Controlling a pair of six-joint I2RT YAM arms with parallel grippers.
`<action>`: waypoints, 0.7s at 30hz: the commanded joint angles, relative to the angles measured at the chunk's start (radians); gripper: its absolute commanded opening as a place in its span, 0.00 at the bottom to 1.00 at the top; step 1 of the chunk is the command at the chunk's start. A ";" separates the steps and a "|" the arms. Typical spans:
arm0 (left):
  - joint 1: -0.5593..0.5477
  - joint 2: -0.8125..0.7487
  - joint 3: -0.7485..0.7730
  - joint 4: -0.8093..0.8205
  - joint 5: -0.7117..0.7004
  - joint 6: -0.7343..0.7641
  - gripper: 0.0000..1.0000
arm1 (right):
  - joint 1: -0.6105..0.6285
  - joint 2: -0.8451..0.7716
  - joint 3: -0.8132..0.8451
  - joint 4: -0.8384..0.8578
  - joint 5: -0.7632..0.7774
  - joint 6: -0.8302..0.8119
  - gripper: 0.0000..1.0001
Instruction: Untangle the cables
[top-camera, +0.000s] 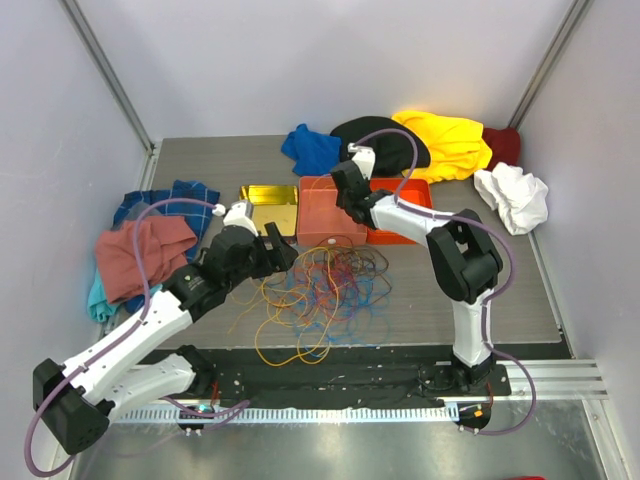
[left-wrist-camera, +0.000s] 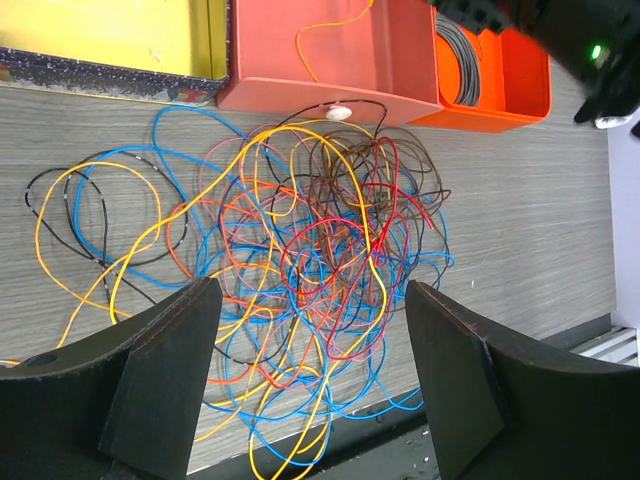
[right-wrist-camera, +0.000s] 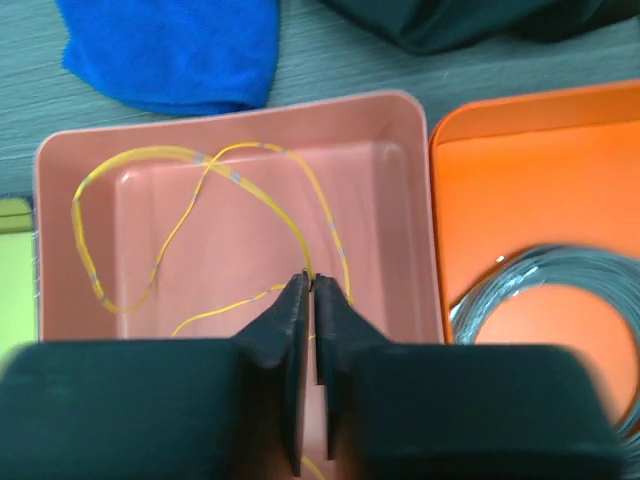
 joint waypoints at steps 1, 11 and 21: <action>-0.005 -0.019 -0.007 0.009 -0.025 -0.012 0.79 | -0.005 -0.006 0.071 -0.115 0.011 -0.038 0.27; -0.005 -0.022 -0.008 0.017 -0.038 -0.014 0.79 | 0.020 -0.239 -0.060 -0.096 0.046 -0.027 0.66; -0.005 0.027 0.044 -0.006 -0.080 -0.008 0.80 | 0.128 -0.622 -0.388 0.056 0.147 -0.056 0.65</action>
